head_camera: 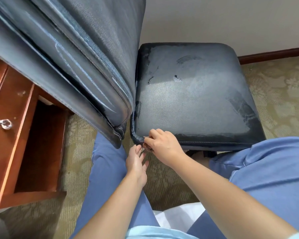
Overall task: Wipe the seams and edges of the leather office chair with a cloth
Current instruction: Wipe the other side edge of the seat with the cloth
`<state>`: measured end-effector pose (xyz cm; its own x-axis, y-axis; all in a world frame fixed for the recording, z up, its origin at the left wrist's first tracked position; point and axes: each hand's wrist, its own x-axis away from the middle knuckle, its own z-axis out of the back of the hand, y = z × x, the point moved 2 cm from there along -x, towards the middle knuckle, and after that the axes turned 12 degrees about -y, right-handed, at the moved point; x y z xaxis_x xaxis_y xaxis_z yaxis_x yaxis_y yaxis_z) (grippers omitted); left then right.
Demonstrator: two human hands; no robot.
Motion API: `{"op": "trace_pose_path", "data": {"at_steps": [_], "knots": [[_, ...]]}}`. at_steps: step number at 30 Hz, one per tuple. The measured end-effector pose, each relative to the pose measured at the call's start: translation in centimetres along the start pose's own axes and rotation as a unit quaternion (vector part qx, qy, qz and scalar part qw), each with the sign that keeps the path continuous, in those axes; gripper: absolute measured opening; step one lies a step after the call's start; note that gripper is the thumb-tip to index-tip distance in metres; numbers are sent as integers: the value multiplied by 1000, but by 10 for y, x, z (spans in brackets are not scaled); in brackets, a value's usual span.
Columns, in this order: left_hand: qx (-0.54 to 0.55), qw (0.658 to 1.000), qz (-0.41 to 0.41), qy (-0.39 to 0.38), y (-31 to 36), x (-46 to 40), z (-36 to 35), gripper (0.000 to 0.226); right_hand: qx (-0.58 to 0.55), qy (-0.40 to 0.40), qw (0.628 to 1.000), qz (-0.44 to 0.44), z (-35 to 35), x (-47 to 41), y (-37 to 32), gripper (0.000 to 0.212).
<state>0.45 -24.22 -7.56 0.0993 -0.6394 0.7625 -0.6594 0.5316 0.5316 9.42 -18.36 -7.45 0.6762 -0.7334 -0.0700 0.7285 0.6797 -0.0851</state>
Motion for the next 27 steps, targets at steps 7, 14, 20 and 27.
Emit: {"op": "trace_pose_path", "data": {"at_steps": [7, 14, 20, 27], "knots": [[17, 1000, -1, 8, -5, -2, 1, 44, -11, 5, 1000, 0, -1, 28, 29, 16], [22, 1000, 2, 17, 5, -4, 7, 20, -6, -23, 1000, 14, 1, -15, -8, 29], [17, 999, -5, 30, 10, -7, 12, 25, -27, -31, 998, 48, 3, -39, -22, 33], [5, 1000, -4, 15, 7, -9, 10, 35, 23, -28, 991, 127, -1, -6, 12, 21]]}}
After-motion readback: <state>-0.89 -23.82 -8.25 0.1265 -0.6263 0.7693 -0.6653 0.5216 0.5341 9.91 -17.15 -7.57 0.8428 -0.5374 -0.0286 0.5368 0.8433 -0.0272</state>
